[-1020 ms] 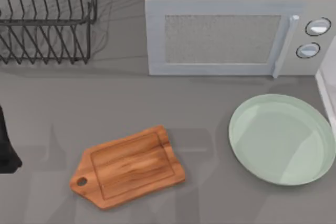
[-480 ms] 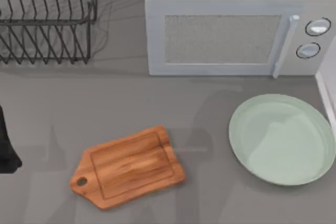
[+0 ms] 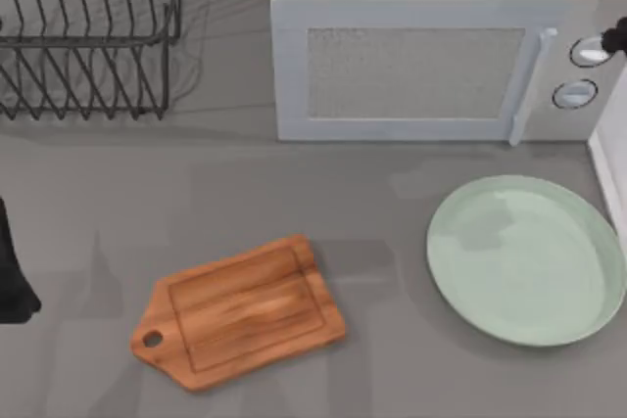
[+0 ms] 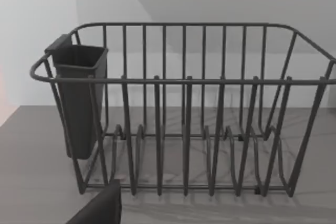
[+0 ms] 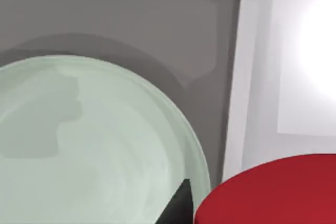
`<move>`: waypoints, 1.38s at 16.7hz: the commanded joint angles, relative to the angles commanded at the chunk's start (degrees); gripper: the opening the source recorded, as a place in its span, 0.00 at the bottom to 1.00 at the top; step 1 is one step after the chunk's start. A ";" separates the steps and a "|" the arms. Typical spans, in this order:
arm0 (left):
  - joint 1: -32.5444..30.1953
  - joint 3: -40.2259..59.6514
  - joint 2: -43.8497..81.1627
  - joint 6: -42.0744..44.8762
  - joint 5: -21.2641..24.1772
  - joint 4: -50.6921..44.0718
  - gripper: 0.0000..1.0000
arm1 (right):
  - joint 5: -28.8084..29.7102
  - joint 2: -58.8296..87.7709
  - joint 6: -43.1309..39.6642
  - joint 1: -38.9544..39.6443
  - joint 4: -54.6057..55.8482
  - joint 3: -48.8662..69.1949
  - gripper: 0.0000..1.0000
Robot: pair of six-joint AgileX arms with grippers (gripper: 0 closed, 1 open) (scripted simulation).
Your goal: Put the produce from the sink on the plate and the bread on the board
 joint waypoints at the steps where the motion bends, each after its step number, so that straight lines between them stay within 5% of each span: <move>1: 0.00 0.00 0.00 0.00 0.00 0.00 1.00 | -0.04 -1.45 1.96 2.28 -0.81 -0.73 0.00; 9: 0.00 0.00 0.00 0.00 0.00 0.00 1.00 | 0.51 -2.78 16.90 16.28 -3.69 -6.99 0.00; 18: 0.00 0.00 0.00 0.00 0.00 0.00 1.00 | 1.34 0.87 21.48 17.64 -2.42 -8.29 0.00; 23: 0.00 0.00 0.00 0.00 0.00 0.00 1.00 | 1.34 0.87 21.48 17.64 -2.42 -8.29 0.38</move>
